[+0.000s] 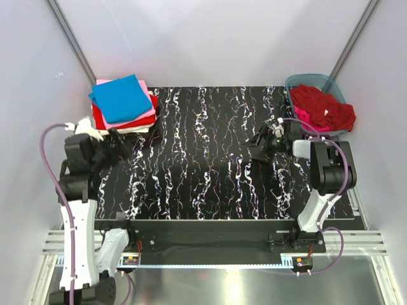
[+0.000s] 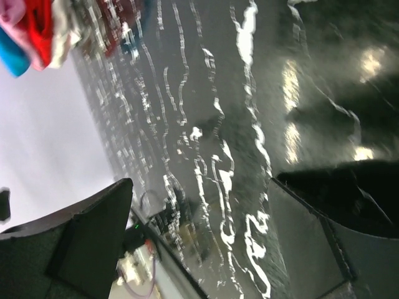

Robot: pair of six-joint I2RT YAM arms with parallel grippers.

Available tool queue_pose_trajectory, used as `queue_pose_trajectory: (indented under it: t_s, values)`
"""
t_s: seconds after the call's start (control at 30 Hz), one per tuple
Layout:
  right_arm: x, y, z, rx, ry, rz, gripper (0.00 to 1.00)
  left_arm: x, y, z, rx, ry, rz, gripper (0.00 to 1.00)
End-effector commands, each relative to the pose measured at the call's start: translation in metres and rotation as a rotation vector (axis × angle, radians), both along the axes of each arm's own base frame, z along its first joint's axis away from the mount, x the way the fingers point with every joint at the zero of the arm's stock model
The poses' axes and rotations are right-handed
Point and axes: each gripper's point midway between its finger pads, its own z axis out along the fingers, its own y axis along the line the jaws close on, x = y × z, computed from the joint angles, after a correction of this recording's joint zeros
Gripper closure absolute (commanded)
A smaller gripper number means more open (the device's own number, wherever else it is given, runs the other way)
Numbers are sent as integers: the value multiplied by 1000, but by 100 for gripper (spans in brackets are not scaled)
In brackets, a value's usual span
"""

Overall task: Fold and stack the t-shirts
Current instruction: Reset both grippers

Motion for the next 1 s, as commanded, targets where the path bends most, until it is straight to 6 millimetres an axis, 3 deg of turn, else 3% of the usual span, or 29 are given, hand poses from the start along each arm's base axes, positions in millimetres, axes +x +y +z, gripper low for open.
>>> queue_pose_trajectory:
  t_s: [0.0, 0.1, 0.13, 0.2, 0.43, 0.53, 0.57, 0.7, 0.77, 0.97]
  values:
    - [8, -14, 9, -106, -112, -71, 3, -25, -25, -16, -19, 26, -158, 1]
    - [-1, -13, 24, -105, -151, -81, 2, -43, -74, 10, -226, -37, -346, 1]
    - [-4, -7, 30, -90, -182, -66, 2, -52, -96, 31, -348, -74, -433, 1]
    - [-19, 1, 35, -79, -205, -52, 0, -67, -114, 71, -428, -170, -513, 1]
    - [-28, 6, 38, -105, -232, -50, 0, -111, -139, 176, -648, -361, -599, 1]
    - [-26, 7, 37, -100, -229, -46, 0, -150, -142, 228, -663, -573, -670, 1]
    - [-27, 7, 37, -100, -230, -46, 0, -172, -141, 251, -634, -661, -675, 1]
    - [-26, 8, 33, -96, -212, -41, 0, -197, -137, 285, -623, -711, -646, 1]
    - [-24, 9, 30, -93, -197, -35, 0, -200, -138, 296, -617, -707, -653, 1]
    - [-23, 11, 29, -87, -193, -21, 0, -187, -144, 295, -637, -658, -697, 1]
